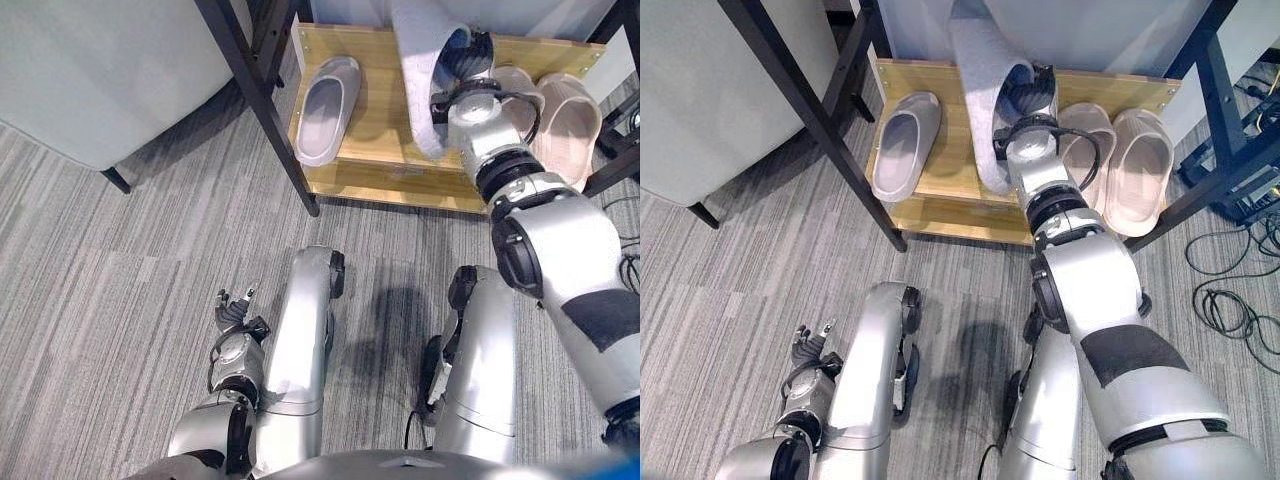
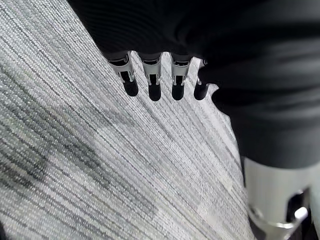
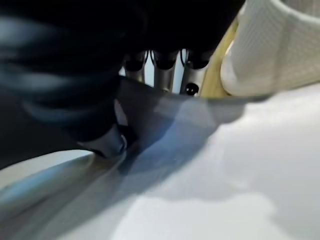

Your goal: Arrange the slippers neatly on the shoe rack.

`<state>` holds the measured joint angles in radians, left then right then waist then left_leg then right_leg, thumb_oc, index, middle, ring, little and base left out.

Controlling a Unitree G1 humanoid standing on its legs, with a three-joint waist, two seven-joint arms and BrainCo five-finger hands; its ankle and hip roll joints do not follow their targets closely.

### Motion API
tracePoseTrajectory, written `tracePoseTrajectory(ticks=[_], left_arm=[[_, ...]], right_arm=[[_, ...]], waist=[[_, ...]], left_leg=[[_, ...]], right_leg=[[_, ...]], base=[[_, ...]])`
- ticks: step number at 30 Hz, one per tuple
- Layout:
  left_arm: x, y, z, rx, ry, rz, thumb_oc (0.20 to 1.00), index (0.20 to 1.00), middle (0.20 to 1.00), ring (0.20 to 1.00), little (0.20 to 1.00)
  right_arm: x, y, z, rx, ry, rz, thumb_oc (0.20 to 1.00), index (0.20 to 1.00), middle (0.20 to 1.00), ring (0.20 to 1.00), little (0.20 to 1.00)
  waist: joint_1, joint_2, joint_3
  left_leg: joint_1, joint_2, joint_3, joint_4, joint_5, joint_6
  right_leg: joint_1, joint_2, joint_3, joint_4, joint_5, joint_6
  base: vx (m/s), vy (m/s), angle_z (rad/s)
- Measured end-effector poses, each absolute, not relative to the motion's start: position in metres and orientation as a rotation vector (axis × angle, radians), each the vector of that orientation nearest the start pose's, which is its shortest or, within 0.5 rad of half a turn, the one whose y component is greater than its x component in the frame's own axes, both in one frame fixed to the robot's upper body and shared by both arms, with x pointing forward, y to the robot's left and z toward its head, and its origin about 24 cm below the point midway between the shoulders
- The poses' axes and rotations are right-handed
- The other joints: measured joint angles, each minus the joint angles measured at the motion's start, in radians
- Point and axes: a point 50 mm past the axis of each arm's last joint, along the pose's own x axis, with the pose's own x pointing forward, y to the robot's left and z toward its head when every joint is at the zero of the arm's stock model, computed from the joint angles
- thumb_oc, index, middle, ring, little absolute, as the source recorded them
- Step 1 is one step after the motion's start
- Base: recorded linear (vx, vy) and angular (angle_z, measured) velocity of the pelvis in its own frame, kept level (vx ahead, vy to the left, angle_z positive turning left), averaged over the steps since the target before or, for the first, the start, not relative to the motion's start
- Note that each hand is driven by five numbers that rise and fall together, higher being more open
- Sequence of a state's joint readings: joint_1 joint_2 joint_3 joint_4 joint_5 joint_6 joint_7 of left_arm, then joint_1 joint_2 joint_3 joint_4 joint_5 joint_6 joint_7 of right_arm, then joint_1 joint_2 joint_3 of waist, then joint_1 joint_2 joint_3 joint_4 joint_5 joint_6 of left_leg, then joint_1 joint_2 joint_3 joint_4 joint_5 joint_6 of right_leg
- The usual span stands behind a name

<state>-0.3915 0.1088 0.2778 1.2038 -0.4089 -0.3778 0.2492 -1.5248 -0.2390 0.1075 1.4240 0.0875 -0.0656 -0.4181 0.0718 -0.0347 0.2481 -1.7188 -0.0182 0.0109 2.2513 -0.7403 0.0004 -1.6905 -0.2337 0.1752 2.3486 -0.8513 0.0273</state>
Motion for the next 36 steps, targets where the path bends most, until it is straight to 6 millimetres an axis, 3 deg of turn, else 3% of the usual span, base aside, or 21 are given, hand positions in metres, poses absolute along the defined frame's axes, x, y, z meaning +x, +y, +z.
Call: tracePoseTrajectory(ticks=[9, 13, 16, 20, 31, 34, 35, 36], left_arm=[[0.254, 0.225, -0.078, -0.302, 0.444, 0.639, 1.0, 1.0, 1.0, 1.0, 1.0], [0.258, 0.225, -0.074, -0.242, 0.429, 0.578, 1.0, 1.0, 1.0, 1.0, 1.0], [0.245, 0.228, -0.084, -0.235, 0.47, 0.584, 1.0, 1.0, 1.0, 1.0, 1.0], [0.245, 0.225, -0.085, -0.218, 0.47, 0.561, 1.0, 1.0, 1.0, 1.0, 1.0], [0.241, 0.218, -0.088, -0.134, 0.481, 0.484, 1.0, 1.0, 1.0, 1.0, 1.0], [0.241, 0.217, -0.088, -0.123, 0.481, 0.474, 1.0, 1.0, 1.0, 1.0, 1.0], [0.24, 0.212, -0.09, -0.111, 0.49, 0.451, 1.0, 1.0, 1.0, 1.0, 1.0], [0.238, 0.212, -0.092, -0.102, 0.504, 0.447, 1.0, 1.0, 1.0, 1.0, 1.0]], right_arm=[[0.432, -0.15, 0.248, -0.358, -0.03, -0.374, 0.2, 0.2, 0.2, 0.2, 0.2], [0.431, -0.155, 0.242, -0.374, 0.042, -0.387, 0.2, 0.2, 0.2, 0.2, 0.2], [0.43, -0.16, 0.244, -0.42, 0.058, -0.406, 0.2, 0.2, 0.2, 0.2, 0.2], [0.428, -0.177, 0.272, -0.377, 0.012, -0.457, 0.2, 0.2, 0.2, 0.2, 0.2], [0.427, -0.182, 0.279, -0.29, 0.005, -0.47, 0.2, 0.2, 0.2, 0.2, 0.2], [0.427, -0.184, 0.28, -0.262, 0.007, -0.475, 0.2, 0.2, 0.2, 0.2, 0.2], [0.427, -0.184, 0.28, -0.244, 0.009, -0.473, 0.467, 0.467, 0.467, 0.467, 0.467], [0.427, -0.184, 0.28, -0.222, 0.012, -0.471, 1.0, 1.0, 1.0, 1.0, 1.0]], waist=[[0.0, -0.004, 0.002], [0.0, -0.026, 0.044], [0.014, -0.028, 0.121], [0.035, -0.018, 0.232], [0.058, -0.016, 0.242], [0.082, -0.016, 0.242], [0.09, -0.017, 0.242], [0.091, -0.017, 0.242]], left_leg=[[0.034, -0.001, 0.007, -0.03, 0.001, 0.005], [0.044, 0.0, 0.009, -0.03, 0.003, 0.006], [0.061, -0.001, 0.01, -0.027, 0.005, 0.009], [0.059, -0.004, 0.012, -0.003, 0.012, 0.01], [0.065, -0.01, 0.02, -0.015, 0.017, 0.011], [0.069, -0.016, 0.018, -0.016, 0.017, 0.011], [0.071, -0.017, 0.018, -0.016, 0.018, 0.012], [0.071, -0.017, 0.019, -0.016, 0.019, 0.013]], right_leg=[[0.032, -0.004, -0.001, -0.028, 0.0, 0.0], [0.042, -0.003, 0.0, -0.028, 0.0, 0.0], [0.058, -0.002, 0.001, -0.026, 0.0, 0.0], [0.059, -0.002, 0.01, 0.001, 0.001, 0.001], [0.063, -0.01, 0.016, -0.003, 0.001, 0.001], [0.069, -0.011, 0.015, -0.003, 0.001, 0.001], [0.073, -0.013, 0.015, -0.004, 0.001, 0.001], [0.074, -0.014, 0.015, -0.004, 0.001, 0.001]], base=[[-0.01, 0.006, 0.0], [-0.04, 0.029, -0.01], [-0.08, 0.046, 0.01], [-0.05, 0.039, 0.04], [0.0, 0.024, 0.02], [0.0, 0.014, 0.01], [0.01, 0.031, 0.03], [0.01, 0.028, 0.03]])
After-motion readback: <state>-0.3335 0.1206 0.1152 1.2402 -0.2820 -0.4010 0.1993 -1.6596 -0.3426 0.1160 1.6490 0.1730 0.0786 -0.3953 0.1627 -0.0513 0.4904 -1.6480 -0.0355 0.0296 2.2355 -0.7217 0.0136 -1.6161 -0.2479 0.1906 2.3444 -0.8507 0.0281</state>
